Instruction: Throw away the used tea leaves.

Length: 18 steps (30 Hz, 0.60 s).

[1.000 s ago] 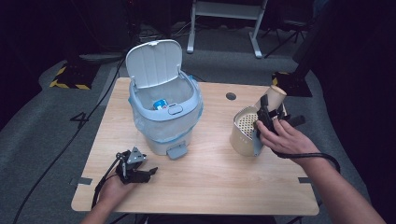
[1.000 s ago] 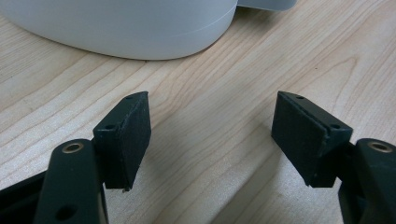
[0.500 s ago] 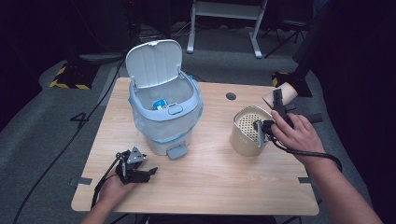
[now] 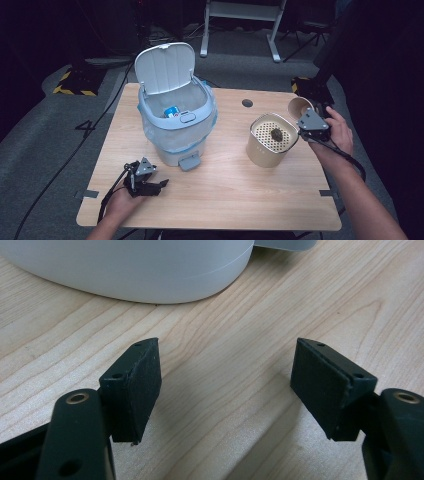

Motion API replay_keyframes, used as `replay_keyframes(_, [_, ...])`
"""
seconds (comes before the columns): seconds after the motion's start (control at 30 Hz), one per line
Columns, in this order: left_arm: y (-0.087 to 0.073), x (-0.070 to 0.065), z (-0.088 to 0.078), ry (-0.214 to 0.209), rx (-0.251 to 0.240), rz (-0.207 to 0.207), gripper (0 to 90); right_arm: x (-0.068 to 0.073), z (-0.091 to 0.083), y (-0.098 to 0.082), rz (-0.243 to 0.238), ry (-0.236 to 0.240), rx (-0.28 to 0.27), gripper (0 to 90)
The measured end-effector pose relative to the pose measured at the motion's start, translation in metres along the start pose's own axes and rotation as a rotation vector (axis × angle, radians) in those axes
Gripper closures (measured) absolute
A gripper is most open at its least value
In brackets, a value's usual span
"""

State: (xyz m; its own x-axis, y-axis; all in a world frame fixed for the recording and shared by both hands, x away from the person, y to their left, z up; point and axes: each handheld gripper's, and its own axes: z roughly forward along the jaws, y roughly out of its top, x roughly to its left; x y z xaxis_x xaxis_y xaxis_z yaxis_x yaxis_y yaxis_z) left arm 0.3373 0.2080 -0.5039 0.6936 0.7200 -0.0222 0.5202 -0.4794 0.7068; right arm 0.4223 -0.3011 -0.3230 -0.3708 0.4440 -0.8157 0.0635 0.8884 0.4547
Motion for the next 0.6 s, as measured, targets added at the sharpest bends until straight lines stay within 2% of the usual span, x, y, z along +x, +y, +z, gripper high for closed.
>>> replay_keyframes(0.1, [0.000,0.000,0.000,-0.002,0.000,0.001,28.7,-0.007,-0.003,-0.006,0.181,0.056,-0.056,33.2])
replay_keyframes(0.13, [0.000,0.000,0.000,-0.002,0.000,0.001,28.7,-0.007,-0.003,-0.006,0.181,0.056,-0.056,33.2])
replay_keyframes(0.17, [0.000,0.001,0.000,-0.003,0.001,0.002,28.7,-0.011,-0.004,-0.010,0.299,0.103,-0.081,33.1])
replay_keyframes(0.2, [0.000,0.001,0.000,-0.003,0.001,0.002,28.7,-0.011,-0.004,-0.010,0.299,0.103,-0.081,33.1])
replay_keyframes(0.23, [0.000,0.001,0.000,-0.004,0.001,0.002,28.7,-0.015,-0.006,-0.012,0.412,0.158,-0.095,33.1])
replay_keyframes(0.3, [0.000,0.001,0.000,-0.004,0.001,0.002,28.7,-0.017,-0.006,-0.015,0.509,0.206,-0.104,33.0])
replay_keyframes(0.33, [0.000,0.001,0.000,-0.004,0.001,0.002,28.7,-0.017,-0.006,-0.015,0.509,0.206,-0.104,33.0])
replay_keyframes(0.37, [0.000,0.001,0.000,-0.003,0.001,0.002,28.7,-0.019,-0.007,-0.016,0.546,0.228,-0.108,33.0])
replay_keyframes(0.4, [0.000,0.001,0.000,-0.003,0.001,0.002,28.6,-0.021,-0.006,-0.019,0.620,0.277,-0.116,32.9])
replay_keyframes(0.43, [0.000,0.001,0.000,-0.003,0.001,0.002,28.7,-0.021,-0.006,-0.019,0.620,0.277,-0.116,32.9])
replay_keyframes(0.47, [0.000,0.001,0.000,-0.003,0.001,0.002,28.7,-0.023,-0.006,-0.021,0.665,0.307,-0.125,32.8])
replay_keyframes(0.6, [0.000,0.001,0.000,-0.003,0.001,0.002,28.6,-0.026,-0.007,-0.023,0.725,0.353,-0.130,32.8])
